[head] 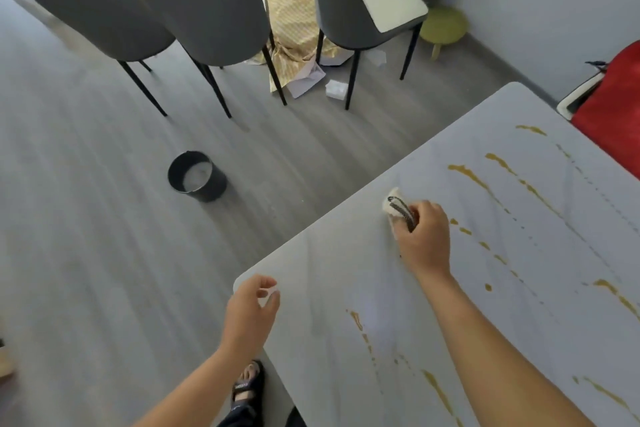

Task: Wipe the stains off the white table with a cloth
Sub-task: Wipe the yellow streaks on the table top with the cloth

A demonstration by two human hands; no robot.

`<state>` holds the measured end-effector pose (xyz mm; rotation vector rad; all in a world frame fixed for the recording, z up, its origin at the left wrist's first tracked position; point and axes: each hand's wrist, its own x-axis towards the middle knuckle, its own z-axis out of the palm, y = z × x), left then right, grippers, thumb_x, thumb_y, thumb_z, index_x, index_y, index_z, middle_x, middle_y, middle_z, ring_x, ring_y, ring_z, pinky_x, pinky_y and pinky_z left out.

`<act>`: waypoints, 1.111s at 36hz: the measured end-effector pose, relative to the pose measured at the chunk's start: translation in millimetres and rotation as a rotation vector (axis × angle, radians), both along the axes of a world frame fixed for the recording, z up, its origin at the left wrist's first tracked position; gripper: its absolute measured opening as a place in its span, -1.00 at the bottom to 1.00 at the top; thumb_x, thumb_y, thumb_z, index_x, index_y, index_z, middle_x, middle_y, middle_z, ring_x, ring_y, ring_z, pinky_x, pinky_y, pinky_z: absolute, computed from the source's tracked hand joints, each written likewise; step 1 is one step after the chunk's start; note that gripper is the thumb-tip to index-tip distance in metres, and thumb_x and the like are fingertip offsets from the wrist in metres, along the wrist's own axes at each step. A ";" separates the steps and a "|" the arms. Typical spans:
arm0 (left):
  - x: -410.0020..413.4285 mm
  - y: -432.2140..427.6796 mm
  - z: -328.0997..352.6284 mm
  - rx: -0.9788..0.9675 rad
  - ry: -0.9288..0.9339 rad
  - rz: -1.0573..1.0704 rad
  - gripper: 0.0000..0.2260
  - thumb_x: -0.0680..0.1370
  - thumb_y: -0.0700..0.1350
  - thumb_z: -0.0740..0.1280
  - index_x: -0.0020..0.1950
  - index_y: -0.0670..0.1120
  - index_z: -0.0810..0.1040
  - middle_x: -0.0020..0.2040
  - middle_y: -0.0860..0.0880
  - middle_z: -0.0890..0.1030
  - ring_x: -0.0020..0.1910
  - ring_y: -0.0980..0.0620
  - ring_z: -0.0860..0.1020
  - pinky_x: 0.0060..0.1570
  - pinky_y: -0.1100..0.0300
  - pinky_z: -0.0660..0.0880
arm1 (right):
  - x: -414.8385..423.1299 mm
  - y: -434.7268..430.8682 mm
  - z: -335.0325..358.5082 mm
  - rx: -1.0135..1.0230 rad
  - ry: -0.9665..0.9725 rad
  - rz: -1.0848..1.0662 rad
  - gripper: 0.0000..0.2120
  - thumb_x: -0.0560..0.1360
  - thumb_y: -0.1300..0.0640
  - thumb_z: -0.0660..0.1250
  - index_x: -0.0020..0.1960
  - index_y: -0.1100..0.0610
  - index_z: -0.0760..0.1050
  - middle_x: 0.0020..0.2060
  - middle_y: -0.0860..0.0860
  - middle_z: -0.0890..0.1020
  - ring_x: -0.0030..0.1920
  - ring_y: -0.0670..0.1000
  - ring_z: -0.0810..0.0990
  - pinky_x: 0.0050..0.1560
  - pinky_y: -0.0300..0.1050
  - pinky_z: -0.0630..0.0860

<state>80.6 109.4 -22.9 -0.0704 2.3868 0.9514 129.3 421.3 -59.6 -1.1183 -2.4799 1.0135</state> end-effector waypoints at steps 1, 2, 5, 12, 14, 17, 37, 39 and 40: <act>0.1 -8.5 -4.0 -0.051 0.054 -0.086 -0.84 0.60 -0.17 0.41 0.05 0.10 0.57 0.15 0.18 0.58 0.17 0.07 0.56 0.00 0.23 0.45 | -5.0 13.3 -5.0 0.060 -0.020 0.001 -0.83 0.48 0.11 0.43 -0.10 0.15 0.45 -0.17 0.07 0.51 -0.06 0.15 0.45 -0.07 0.02 0.41; -0.2 -18.5 -8.8 -0.108 0.108 -0.192 -0.81 0.59 -0.14 0.42 0.16 0.09 0.57 0.25 0.19 0.53 0.28 0.07 0.49 0.08 0.23 0.44 | -10.7 23.8 -9.0 0.111 -0.045 0.007 -0.83 0.48 0.13 0.42 -0.06 0.17 0.46 -0.15 0.10 0.52 -0.03 0.19 0.44 -0.07 0.03 0.39; -3.1 -35.9 -19.5 -0.268 0.213 -0.526 -0.49 0.55 0.01 0.48 0.47 0.05 0.44 0.52 0.10 0.32 0.52 0.01 0.22 0.26 0.08 0.49 | -21.1 46.1 -13.8 0.212 -0.115 0.014 -0.80 0.53 0.13 0.40 0.07 0.23 0.50 -0.04 0.18 0.52 0.07 0.25 0.44 -0.10 0.05 0.41; 13.3 -43.1 -31.5 -0.381 0.274 -1.205 -0.04 0.48 0.29 0.42 0.64 0.23 -0.18 0.64 0.00 -0.33 0.59 -0.14 -0.37 0.50 -0.18 -0.32 | -48.9 38.9 -28.5 0.178 -0.292 -0.042 -0.67 0.50 0.28 0.22 0.26 0.26 0.44 0.17 0.29 0.45 0.20 0.34 0.41 0.04 0.18 0.43; 25.9 -39.2 -33.0 -0.377 0.212 -1.289 -0.08 0.55 0.26 0.36 0.62 0.28 -0.28 0.55 0.07 -0.51 0.47 -0.08 -0.58 0.38 -0.16 -0.55 | -55.3 28.8 -28.4 0.156 -0.304 -0.129 -0.64 0.51 0.23 0.20 0.30 0.20 0.43 0.22 0.27 0.44 0.24 0.33 0.39 0.03 0.20 0.44; 43.7 -37.9 -46.4 -0.349 0.211 -1.338 -0.07 0.49 0.27 0.43 0.65 0.25 -0.14 0.65 -0.01 -0.32 0.61 -0.18 -0.35 0.39 -0.29 -0.48 | -61.5 12.9 -26.2 0.135 -0.308 -0.215 -0.65 0.53 0.20 0.20 0.31 0.16 0.41 0.23 0.27 0.43 0.25 0.32 0.38 -0.06 0.16 0.41; 55.6 -50.8 -48.9 -0.422 0.213 -1.324 -0.03 0.48 0.31 0.42 0.66 0.20 -0.16 0.65 -0.02 -0.36 0.62 -0.18 -0.34 0.45 -0.49 -0.25 | -45.5 -96.1 -44.5 0.272 -0.133 0.121 -0.55 0.45 0.26 0.31 0.34 0.20 0.52 0.00 0.25 0.52 0.01 0.31 0.50 -0.22 0.13 0.52; 56.6 -52.3 -49.8 -0.420 0.213 -1.317 -0.04 0.49 0.31 0.42 0.66 0.20 -0.16 0.65 -0.02 -0.36 0.62 -0.18 -0.33 0.46 -0.47 -0.26 | -39.4 -111.7 -48.9 0.363 -0.098 0.403 -0.54 0.39 0.26 0.36 0.30 0.21 0.53 -0.04 0.22 0.53 -0.07 0.28 0.50 -0.29 0.08 0.52; 57.4 -53.3 -50.2 -0.420 0.215 -1.314 -0.04 0.49 0.30 0.42 0.66 0.20 -0.16 0.65 -0.02 -0.36 0.62 -0.18 -0.33 0.47 -0.46 -0.25 | -35.8 -116.0 -50.5 0.402 -0.080 0.517 -0.53 0.37 0.27 0.36 0.29 0.21 0.53 -0.06 0.19 0.53 -0.11 0.26 0.50 -0.33 0.05 0.54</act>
